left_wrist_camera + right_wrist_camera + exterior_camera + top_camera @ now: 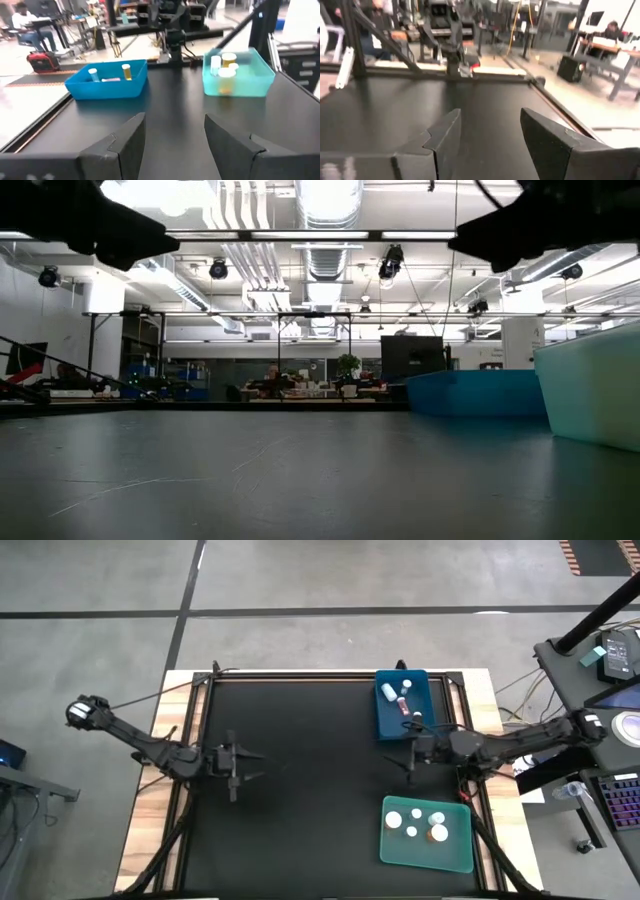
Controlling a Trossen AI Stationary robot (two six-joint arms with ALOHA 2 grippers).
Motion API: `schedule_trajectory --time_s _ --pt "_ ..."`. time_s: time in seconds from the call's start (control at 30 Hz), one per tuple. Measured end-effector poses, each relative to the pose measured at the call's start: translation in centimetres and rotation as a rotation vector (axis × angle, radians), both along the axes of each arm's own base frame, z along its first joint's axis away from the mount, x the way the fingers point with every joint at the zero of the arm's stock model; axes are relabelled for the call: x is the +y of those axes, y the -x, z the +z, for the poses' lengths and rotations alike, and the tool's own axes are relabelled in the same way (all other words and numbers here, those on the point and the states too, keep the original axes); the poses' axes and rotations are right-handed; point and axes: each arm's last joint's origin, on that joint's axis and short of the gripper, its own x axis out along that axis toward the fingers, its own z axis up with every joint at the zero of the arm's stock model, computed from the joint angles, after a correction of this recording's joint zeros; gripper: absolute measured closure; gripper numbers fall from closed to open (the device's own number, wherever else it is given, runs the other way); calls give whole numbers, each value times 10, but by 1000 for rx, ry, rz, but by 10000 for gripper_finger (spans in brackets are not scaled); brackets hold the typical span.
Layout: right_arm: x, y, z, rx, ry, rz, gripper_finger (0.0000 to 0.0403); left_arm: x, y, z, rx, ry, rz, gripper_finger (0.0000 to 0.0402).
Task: Pick and place medicine bottles into bin by pill shape (circle, oval)
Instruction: Return to Home Position
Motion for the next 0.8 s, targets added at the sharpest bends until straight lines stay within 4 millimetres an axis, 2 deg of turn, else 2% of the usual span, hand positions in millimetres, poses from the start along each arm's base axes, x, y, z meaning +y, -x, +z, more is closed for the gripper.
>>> schedule_trajectory --time_s 0.37,0.67,0.8 --pt "-8 57 2 -218 -7 -1 204 10 19 -17 -68 25 32 214" --pt "-11 78 -3 -204 7 0 204 15 29 -28 -114 27 34 214" --pt "-11 79 -14 -168 22 -1 207 17 32 -32 -139 24 36 214"
